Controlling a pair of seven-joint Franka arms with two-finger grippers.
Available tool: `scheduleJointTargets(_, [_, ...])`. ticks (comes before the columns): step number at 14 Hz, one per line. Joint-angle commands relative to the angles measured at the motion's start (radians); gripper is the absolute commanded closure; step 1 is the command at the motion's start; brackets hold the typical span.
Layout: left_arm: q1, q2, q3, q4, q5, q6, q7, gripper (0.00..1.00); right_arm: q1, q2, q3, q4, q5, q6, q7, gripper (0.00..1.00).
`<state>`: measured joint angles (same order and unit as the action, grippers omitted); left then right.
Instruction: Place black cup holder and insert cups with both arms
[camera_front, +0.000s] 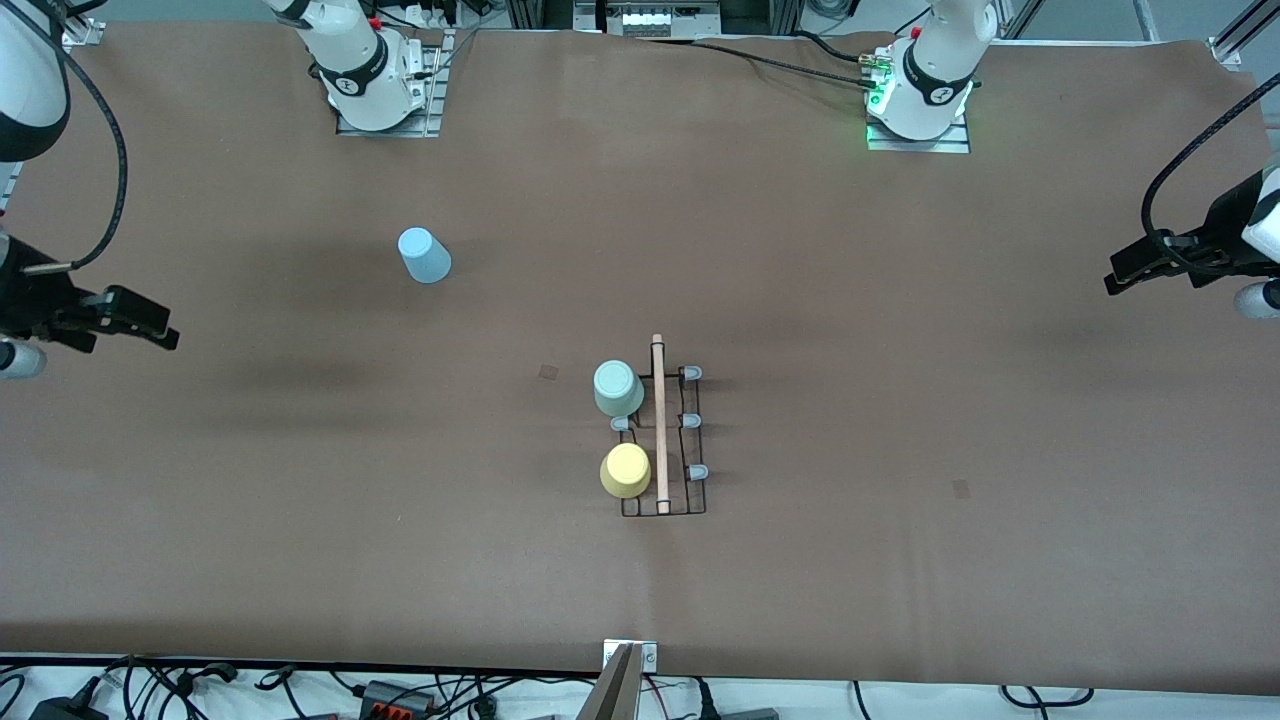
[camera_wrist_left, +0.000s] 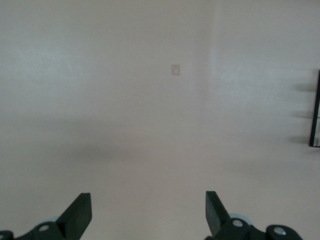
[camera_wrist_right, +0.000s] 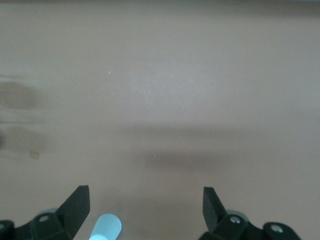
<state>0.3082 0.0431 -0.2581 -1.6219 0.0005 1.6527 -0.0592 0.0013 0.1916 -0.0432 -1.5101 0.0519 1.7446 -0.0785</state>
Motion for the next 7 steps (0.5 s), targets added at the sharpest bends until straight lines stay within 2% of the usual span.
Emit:
scheduleJointTargets(1, [0.005,0.004,-0.006,0.019,-0.02,-0.008,0.021,0.0,-0.02,-0.136,0.02,-0.19,-0.024,0.071,0.013,0.0])
scheduleJointTargets(4, [0.006,0.004,-0.006,0.019,-0.016,-0.008,0.021,0.0,-0.018,-0.25,0.02,-0.344,-0.037,0.119,0.013,0.0])
scheduleJointTargets(7, [0.005,0.003,-0.012,0.019,-0.019,-0.011,0.018,0.0,-0.02,-0.267,0.02,-0.346,-0.037,0.104,0.025,0.0])
